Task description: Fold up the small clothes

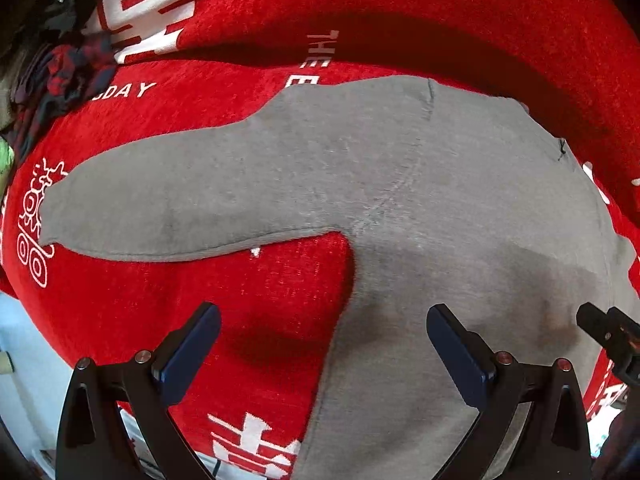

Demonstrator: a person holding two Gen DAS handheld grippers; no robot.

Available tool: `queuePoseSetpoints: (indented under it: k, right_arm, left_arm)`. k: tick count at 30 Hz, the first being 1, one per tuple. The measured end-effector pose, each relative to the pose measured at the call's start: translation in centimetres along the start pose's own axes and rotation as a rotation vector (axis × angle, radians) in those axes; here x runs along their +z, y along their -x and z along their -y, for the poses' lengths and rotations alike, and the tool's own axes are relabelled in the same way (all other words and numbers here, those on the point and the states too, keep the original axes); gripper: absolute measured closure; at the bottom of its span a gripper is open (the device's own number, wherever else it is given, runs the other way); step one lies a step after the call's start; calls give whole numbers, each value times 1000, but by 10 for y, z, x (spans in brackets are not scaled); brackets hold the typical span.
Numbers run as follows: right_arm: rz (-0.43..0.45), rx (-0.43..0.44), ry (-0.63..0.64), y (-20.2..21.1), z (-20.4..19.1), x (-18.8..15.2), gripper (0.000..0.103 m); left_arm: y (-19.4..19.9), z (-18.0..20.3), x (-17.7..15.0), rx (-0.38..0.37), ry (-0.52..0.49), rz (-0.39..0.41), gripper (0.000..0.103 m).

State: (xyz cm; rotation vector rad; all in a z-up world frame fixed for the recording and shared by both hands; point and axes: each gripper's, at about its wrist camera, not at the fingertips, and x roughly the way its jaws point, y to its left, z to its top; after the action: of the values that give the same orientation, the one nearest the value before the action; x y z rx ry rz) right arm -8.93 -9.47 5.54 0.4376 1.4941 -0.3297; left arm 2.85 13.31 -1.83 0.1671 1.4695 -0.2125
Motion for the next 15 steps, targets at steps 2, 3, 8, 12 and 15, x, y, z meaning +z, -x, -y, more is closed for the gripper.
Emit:
queuePoseSetpoints:
  k: [2,3,8,12,15]
  right_arm:
    - [-2,2,10,0,-6,0,2]
    - [-3,2,15,0,-10,-1,2]
    - [-9,2,36,-2,-24,0,2]
    - [-18,1,52,-4,-36,0,2]
    - [-25,2,68,-6,-45,0,2]
  left_arm:
    - [-1,-5,1,-4,9,0,0]
    - [-1,-7,2,-7,14,0,0]
    - [-3,-20,5,-9,32,0,0]
    - [-6,-30,6,-10,49,-7,0]
    - [-8,-38,6,-26,69,-13,0]
